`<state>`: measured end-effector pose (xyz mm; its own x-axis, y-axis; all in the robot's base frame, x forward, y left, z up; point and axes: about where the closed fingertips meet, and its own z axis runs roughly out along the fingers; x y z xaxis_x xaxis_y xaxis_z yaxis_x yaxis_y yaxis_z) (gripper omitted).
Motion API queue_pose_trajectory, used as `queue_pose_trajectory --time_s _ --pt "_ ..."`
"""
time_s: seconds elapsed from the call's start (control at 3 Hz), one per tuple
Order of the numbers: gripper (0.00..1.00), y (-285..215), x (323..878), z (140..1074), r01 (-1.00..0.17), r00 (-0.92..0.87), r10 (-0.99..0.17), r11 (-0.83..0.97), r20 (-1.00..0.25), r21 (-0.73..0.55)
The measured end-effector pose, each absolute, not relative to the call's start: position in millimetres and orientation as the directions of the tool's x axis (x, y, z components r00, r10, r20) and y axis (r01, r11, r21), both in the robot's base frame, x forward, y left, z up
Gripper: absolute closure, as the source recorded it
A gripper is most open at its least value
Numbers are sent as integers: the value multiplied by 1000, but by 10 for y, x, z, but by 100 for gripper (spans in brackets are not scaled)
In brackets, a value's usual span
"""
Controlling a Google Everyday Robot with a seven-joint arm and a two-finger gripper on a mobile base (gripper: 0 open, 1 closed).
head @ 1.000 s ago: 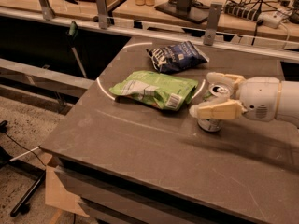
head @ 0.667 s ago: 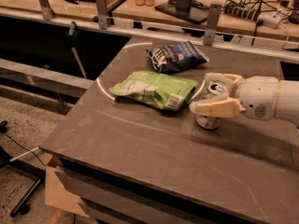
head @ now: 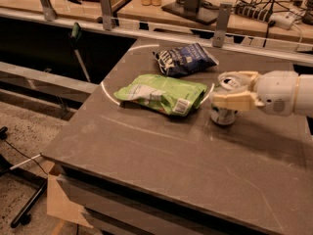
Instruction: Move 7up can near blue chip bag
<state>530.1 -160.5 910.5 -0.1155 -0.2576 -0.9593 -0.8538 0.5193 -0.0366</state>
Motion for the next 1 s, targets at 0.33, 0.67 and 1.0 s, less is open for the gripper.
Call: queue_pose_trajectory --time_s 0.33,0.67,1.0 --pt "100 -2193 5956 9202 -786 -131 -323 610 -937 -101" --pt "100 -2645 6499 9366 -726 -157 -370 672 -916 -147" --pt "100 -2919 6961 9553 -687 -175 -348 713 -921 -139"
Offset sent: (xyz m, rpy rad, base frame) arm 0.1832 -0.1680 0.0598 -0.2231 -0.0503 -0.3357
